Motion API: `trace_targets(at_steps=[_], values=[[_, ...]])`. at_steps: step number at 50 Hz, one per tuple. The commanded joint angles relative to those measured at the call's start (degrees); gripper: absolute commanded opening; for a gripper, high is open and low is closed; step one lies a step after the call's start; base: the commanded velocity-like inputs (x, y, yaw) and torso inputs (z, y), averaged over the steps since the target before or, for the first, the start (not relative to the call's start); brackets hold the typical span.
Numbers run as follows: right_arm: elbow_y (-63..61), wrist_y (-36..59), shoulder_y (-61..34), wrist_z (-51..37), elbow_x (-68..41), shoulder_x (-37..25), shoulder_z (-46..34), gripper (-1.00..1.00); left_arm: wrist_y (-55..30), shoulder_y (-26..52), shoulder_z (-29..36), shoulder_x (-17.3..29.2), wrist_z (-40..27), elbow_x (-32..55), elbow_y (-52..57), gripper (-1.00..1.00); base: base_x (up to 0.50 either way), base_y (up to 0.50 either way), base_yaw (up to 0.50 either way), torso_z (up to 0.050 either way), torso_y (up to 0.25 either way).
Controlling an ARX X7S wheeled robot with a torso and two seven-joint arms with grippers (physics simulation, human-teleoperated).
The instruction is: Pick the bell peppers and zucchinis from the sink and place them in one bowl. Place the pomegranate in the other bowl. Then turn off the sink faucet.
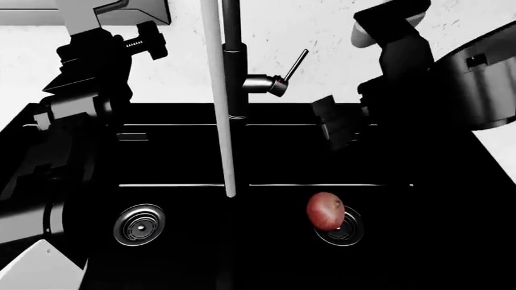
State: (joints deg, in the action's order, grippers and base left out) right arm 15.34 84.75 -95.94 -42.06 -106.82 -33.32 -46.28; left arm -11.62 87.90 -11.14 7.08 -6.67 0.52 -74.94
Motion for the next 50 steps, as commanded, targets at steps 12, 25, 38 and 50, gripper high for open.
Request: trace_targets(at_steps=[12,25,38,50], values=[[-3.2,-7.3,9.9,-12.2,-21.4,-5.6,-9.2,1.00,1.2,-1.1,-0.7,-0.1,0.8,0.1,0.0,1.00,0.00,0.00,0.00,0.000,0.000],[-3.2,-15.6,15.5,-9.8,-10.5,-5.6,-6.3,1.00,1.4,-0.9,-1.1,-0.1,1.1,0.2,0.0,1.00,0.00,0.00,0.00,0.000,0.000],[-6.1,-23.4,22.3,-8.0,-4.0,-4.9,-5.2,1.00,1.7,-1.2,-1.5,0.0,1.3,0.4,0.0,1.00,0.00,0.00,0.00,0.000,0.000],[-14.2,-29.1,26.5,-10.0,3.5,-6.9,-4.7,1.00,1.9,-1.2,-1.3,0.0,1.3,0.1,0.0,1.00,0.00,0.00,0.00,0.000,0.000]])
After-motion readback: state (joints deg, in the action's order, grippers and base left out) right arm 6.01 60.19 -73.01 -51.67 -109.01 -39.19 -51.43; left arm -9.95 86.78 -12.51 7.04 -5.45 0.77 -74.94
